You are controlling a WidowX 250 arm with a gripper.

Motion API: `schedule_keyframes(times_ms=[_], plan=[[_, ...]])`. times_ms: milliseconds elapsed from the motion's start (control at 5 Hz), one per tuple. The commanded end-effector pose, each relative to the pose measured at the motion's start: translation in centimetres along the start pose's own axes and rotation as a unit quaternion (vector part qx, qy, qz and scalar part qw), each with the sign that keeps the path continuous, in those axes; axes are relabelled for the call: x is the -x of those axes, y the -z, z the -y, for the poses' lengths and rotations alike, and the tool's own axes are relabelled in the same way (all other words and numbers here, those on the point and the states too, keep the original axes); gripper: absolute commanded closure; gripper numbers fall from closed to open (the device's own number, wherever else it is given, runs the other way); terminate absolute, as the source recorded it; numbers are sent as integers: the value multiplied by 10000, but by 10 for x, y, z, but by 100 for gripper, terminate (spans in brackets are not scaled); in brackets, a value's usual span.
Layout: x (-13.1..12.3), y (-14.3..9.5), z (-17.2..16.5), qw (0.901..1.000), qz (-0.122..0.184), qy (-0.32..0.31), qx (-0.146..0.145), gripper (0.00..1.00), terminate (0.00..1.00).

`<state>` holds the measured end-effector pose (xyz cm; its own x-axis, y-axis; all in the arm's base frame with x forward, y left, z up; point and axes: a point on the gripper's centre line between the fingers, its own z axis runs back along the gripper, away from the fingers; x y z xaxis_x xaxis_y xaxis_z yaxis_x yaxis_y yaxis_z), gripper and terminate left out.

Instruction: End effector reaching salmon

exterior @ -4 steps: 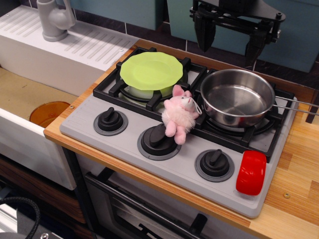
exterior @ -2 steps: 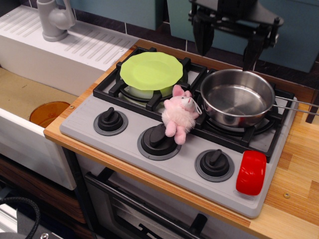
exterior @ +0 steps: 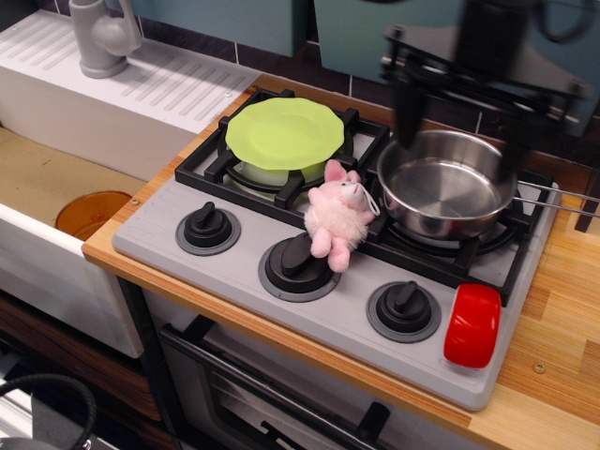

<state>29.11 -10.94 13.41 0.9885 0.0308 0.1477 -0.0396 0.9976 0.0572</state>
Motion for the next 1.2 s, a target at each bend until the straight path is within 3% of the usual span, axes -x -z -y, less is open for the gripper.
schedule_keyframes(times_ms=[0, 200, 600, 1000], plan=[[13, -34, 21, 9992, 291, -263, -38, 0, 0], [23, -36, 33, 9986, 375, -382, -48, 0, 0], [25, 17, 46, 9955, 880, -339, 88, 0, 0], [27, 45, 43, 9928, 1144, -338, 74, 0, 0]])
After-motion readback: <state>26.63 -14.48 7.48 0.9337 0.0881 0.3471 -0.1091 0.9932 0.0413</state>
